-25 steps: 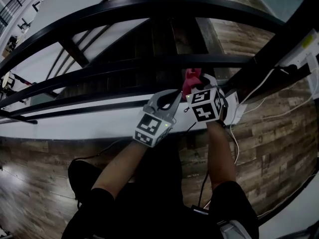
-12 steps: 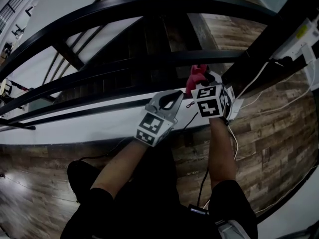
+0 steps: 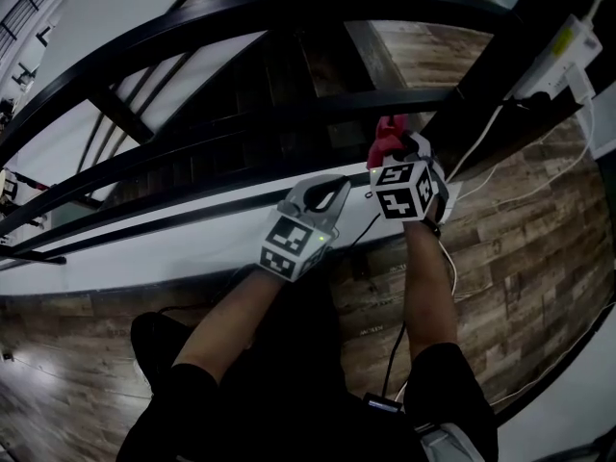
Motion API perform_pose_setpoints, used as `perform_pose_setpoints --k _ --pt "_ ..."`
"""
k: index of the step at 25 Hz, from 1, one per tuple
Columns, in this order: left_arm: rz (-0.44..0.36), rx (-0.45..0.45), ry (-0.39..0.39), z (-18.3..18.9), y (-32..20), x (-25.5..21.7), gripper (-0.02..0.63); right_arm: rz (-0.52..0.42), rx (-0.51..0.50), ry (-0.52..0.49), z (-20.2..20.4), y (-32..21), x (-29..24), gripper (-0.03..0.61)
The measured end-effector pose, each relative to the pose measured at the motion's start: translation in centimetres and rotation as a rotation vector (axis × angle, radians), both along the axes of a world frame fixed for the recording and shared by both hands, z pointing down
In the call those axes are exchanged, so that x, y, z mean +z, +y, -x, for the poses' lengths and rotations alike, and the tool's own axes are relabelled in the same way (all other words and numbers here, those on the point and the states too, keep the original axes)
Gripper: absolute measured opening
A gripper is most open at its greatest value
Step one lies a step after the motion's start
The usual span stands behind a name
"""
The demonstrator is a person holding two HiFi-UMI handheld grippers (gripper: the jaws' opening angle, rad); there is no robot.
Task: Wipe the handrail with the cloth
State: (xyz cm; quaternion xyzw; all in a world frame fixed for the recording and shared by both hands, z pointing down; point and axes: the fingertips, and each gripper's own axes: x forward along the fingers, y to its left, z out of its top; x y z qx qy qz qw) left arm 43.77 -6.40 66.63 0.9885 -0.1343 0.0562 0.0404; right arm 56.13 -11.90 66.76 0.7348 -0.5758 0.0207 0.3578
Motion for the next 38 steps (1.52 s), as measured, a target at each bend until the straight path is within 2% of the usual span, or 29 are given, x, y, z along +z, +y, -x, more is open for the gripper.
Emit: perform_pose_setpoints --k 3,8,16,25,29,32,35,38 --pt "0.0 0.014 -0.012 -0.4 0.3 0.4 0.0 -0.022 0.037 -0.07 -1.1 0.4 0.2 0.051" --pt "0.013 0.013 -0.016 -1.1 0.6 0.7 0.0 -0.101 0.122 -0.286 -3.1 1.3 0.4 0.051" --pt "0.003 0.01 -0.035 -0.9 0.9 0.4 0.0 -0.172 0.226 -0.387 -5.2 3.6 1.1 0.051" --pt "0.026 0.003 -0.045 -1.1 1.0 1.8 0.0 -0.209 0.259 -0.412 -6.2 4.6 2.0 0.051" --pt "0.049 -0.026 -0.032 0.6 0.2 1.5 0.0 -0.22 0.274 -0.405 -6.1 5.1 2.3 0.051" --pt "0.025 -0.044 -0.02 2.5 -0.5 0.9 0.0 -0.213 0.3 -0.379 -5.7 5.8 3.0 0.051" --pt "-0.019 -0.048 -0.011 5.2 -0.8 0.2 0.0 -0.207 0.287 -0.35 -3.5 6.7 3.7 0.049" --pt "-0.053 -0.056 0.011 9.5 -1.2 -0.9 0.0 -0.243 0.171 -0.36 1.3 6.3 3.6 0.049"
